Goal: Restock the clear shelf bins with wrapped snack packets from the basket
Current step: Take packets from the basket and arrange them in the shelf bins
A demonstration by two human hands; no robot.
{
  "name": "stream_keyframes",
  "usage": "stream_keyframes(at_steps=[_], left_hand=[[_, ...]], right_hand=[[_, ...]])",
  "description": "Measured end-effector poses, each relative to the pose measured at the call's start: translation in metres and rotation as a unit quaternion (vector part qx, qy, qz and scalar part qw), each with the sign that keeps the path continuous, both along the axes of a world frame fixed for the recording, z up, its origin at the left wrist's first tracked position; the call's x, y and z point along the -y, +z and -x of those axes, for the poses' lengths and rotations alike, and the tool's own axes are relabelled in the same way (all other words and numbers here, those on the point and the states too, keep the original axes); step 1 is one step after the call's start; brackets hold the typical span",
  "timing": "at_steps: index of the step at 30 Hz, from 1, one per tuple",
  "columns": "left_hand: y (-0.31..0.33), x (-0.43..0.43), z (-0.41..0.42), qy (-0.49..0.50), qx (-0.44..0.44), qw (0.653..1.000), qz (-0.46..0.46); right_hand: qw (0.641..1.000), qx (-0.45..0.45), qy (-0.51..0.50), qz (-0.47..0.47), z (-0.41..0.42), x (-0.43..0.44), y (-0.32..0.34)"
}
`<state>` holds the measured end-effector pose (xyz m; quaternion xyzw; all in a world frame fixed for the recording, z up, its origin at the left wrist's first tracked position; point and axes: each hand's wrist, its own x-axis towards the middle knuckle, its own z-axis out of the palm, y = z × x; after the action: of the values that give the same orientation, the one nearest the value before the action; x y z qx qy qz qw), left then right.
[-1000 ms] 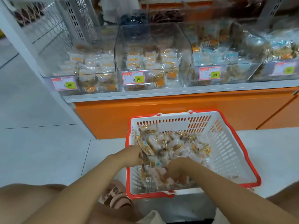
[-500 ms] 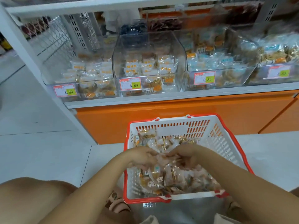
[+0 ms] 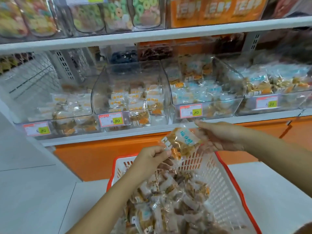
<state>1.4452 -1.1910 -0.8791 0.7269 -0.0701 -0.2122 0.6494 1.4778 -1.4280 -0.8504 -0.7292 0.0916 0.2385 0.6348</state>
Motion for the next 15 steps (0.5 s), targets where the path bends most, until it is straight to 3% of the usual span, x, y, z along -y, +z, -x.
stream_keyframes(at_steps=[5, 8, 9, 13, 15], left_hand=[[0.028, 0.02, -0.022, 0.002, 0.105, 0.994, -0.044], [0.043, 0.033, -0.031, 0.035, 0.164, 0.985, -0.029], [0.047, 0.036, -0.036, 0.054, 0.187, 0.98, -0.032], [0.058, 0.04, -0.062, 0.124, 0.235, 0.964, -0.013], [0.067, 0.045, -0.074, 0.12, 0.248, 0.961, -0.004]], right_hand=[[0.994, 0.068, 0.069, 0.056, -0.024, 0.02, 0.031], [0.994, 0.043, 0.093, -0.046, -0.035, 0.024, 0.042], [0.993, 0.054, 0.092, -0.039, -0.035, 0.024, 0.05], [0.967, 0.129, 0.179, 0.126, -0.038, 0.024, 0.082], [0.96, 0.133, 0.199, 0.145, -0.042, 0.028, 0.09]])
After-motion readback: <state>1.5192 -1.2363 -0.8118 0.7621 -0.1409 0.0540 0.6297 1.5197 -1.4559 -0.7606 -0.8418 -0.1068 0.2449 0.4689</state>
